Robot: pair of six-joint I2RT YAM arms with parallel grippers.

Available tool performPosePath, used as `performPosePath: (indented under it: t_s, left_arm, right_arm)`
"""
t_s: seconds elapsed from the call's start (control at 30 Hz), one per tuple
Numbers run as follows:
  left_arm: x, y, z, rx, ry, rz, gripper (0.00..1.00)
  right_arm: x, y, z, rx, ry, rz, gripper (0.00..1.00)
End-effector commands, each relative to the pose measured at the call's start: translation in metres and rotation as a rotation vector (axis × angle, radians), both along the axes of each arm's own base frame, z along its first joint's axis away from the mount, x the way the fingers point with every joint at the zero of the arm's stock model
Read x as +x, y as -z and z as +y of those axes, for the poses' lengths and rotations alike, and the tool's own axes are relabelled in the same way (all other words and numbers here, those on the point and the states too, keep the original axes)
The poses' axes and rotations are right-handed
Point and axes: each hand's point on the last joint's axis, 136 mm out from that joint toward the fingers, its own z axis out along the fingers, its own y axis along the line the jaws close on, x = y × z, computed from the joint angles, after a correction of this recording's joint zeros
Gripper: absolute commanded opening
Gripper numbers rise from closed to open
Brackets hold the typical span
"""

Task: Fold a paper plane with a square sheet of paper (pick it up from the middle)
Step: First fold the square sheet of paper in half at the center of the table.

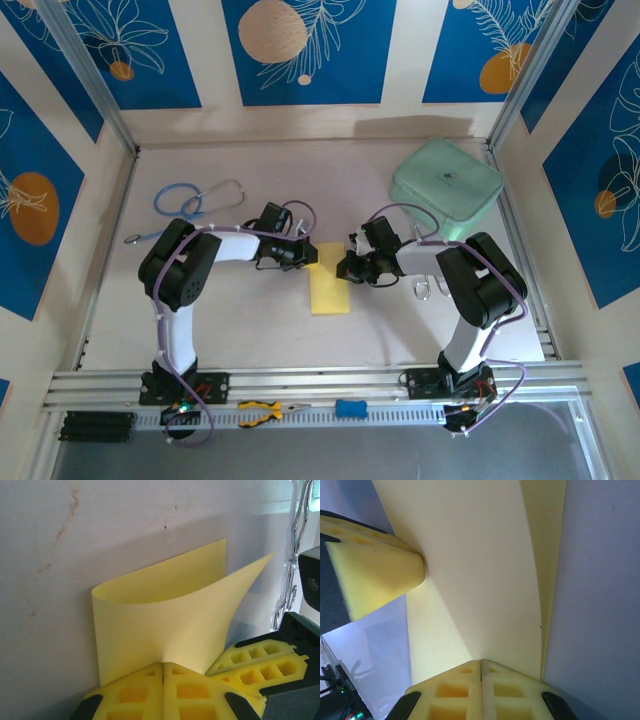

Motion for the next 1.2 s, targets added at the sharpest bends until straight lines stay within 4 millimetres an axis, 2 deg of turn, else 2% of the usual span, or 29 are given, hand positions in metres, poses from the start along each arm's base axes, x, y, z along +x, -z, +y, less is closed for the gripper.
performPosePath:
  t_s: [0.0, 0.17, 0.4, 0.53, 0.63, 1.17]
  left_arm:
    - [0.007, 0.002, 0.009, 0.032, 0.006, 0.003, 0.07]
    - [0.012, -0.011, 0.002, -0.003, 0.04, -0.03, 0.08]
    - [0.017, 0.01, 0.013, 0.06, 0.012, 0.01, 0.07]
    - [0.02, 0.026, 0.027, 0.141, -0.024, 0.024, 0.06]
    - [0.024, 0.031, 0.036, 0.168, -0.06, 0.031, 0.05]
    - [0.049, 0.024, 0.041, 0.184, -0.151, 0.055, 0.04]
  right_arm:
    - [-0.035, 0.038, -0.03, -0.162, 0.019, 0.145, 0.0]
    - [-0.035, 0.036, -0.03, -0.165, 0.018, 0.142, 0.0]
    - [-0.036, 0.036, -0.029, -0.164, 0.018, 0.144, 0.0]
    - [-0.037, 0.037, -0.028, -0.164, 0.016, 0.145, 0.0]
    - [-0.038, 0.036, -0.028, -0.163, 0.013, 0.146, 0.0]
    - [-0.04, 0.037, -0.028, -0.158, 0.002, 0.147, 0.0]
